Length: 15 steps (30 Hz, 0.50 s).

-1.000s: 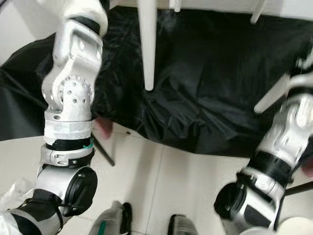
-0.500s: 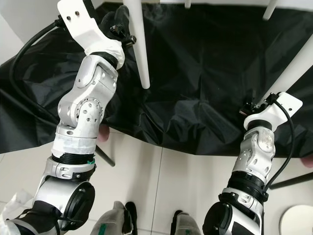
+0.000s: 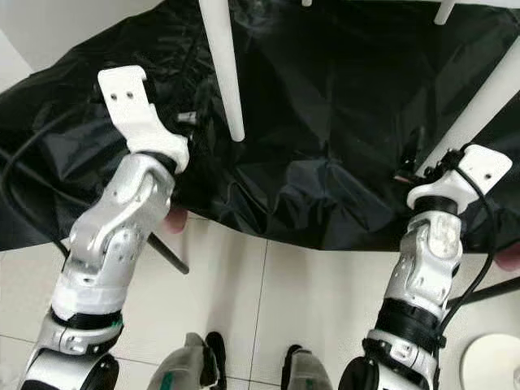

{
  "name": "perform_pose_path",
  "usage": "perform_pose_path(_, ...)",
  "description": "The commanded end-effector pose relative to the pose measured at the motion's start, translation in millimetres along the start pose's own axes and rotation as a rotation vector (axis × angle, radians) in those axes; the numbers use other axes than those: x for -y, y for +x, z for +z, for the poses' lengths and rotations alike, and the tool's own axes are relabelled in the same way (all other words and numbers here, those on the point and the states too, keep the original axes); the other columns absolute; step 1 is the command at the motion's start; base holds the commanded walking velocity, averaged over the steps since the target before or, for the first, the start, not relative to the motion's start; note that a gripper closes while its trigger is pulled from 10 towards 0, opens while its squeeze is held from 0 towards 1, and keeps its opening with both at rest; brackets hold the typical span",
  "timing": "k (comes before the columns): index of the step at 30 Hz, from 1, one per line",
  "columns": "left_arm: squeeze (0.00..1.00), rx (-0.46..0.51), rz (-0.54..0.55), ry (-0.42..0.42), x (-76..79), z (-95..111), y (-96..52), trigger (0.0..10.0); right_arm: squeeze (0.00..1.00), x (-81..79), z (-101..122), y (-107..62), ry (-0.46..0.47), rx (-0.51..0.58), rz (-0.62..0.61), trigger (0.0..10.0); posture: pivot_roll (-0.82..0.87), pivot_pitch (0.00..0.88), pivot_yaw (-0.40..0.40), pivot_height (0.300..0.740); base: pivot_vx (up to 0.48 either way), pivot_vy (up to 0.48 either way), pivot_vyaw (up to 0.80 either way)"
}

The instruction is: Building children table

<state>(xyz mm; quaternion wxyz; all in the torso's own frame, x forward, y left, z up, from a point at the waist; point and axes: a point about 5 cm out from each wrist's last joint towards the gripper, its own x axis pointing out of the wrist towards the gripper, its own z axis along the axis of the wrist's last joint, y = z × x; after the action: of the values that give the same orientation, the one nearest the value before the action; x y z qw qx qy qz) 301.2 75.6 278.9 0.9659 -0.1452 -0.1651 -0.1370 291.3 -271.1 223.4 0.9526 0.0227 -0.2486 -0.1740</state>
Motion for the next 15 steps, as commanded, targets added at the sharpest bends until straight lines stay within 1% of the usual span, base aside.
perform_pose_path(1,0.00,-0.003,-0.288,0.040,13.1,-1.3,-10.5,10.0,0.00,-2.0,1.6,-7.9,-0.021,0.018,-0.009,10.0,-0.04,0.255,0.085,0.740,0.000,0.000,0.00)
perform_pose_path(2,0.00,-0.003,-0.288,0.040,13.1,-1.3,-10.5,10.0,0.00,-2.0,1.6,-7.9,-0.021,0.018,-0.009,10.0,-0.04,0.255,0.085,0.740,0.000,0.000,0.00)
perform_pose_path(3,0.00,-0.012,-0.306,0.074,10.7,-5.4,-18.5,10.0,0.00,-1.9,2.2,-14.2,-0.033,0.023,-0.016,10.0,-0.04,0.256,0.086,0.740,0.000,0.000,0.00)
perform_pose_path(4,0.00,-0.012,-0.306,0.074,10.7,-5.4,-18.5,10.0,0.00,-1.9,2.2,-14.2,-0.033,0.023,-0.016,10.0,-0.04,0.256,0.086,0.740,0.000,0.000,0.00)
perform_pose_path(5,0.00,-0.048,-0.320,0.154,2.2,-17.0,-34.6,10.0,0.00,-2.6,2.7,-27.0,-0.054,0.022,-0.023,10.0,-0.05,0.253,0.090,0.740,0.000,0.000,0.00)
perform_pose_path(6,0.00,-0.048,-0.320,0.154,2.2,-17.0,-34.6,10.0,0.00,-2.6,2.7,-27.0,-0.054,0.022,-0.023,10.0,-0.05,0.253,0.090,0.740,0.000,0.000,0.00)
perform_pose_path(8,0.00,-0.069,-0.317,0.201,-4.3,-23.9,-46.1,10.0,0.00,-6.9,4.1,-36.9,-0.069,0.020,-0.003,10.0,-0.06,0.250,0.091,0.740,0.000,0.000,0.00)
perform_pose_path(10,0.00,-0.064,-0.314,0.222,-7.0,-25.6,-51.3,10.0,0.00,-10.3,5.2,-42.0,-0.075,0.020,0.016,10.0,-0.06,0.250,0.091,0.740,0.000,0.000,0.00)
perform_pose_path(11,0.00,-0.074,-0.320,0.241,-9.3,-27.9,-56.2,10.0,0.00,-16.6,5.3,-48.0,-0.070,0.011,0.046,10.0,-0.06,0.247,0.093,0.740,0.000,0.000,0.00)
perform_pose_path(12,0.00,-0.074,-0.320,0.241,-9.3,-27.9,-56.2,10.0,0.00,-16.6,5.3,-48.0,-0.070,0.011,0.046,10.0,-0.06,0.247,0.093,0.740,0.000,0.000,0.00)
perform_pose_path(13,0.00,-0.077,-0.335,0.256,-12.0,-30.7,-62.2,10.0,0.00,-28.3,4.1,-56.5,-0.068,-0.002,0.112,10.0,-0.07,0.241,0.091,0.740,0.000,0.000,0.00)
perform_pose_path(14,0.00,-0.079,-0.346,0.267,-13.7,-32.5,-66.6,10.0,0.00,-36.6,3.6,-62.9,-0.065,-0.010,0.159,10.0,-0.07,0.241,0.091,0.740,0.000,0.000,0.00)
perform_pose_path(15,0.00,-0.079,-0.346,0.267,-13.7,-32.5,-66.6,10.0,0.00,-36.6,3.6,-62.9,-0.065,-0.010,0.159,10.0,-0.07,0.241,0.091,0.740,0.000,0.000,0.00)
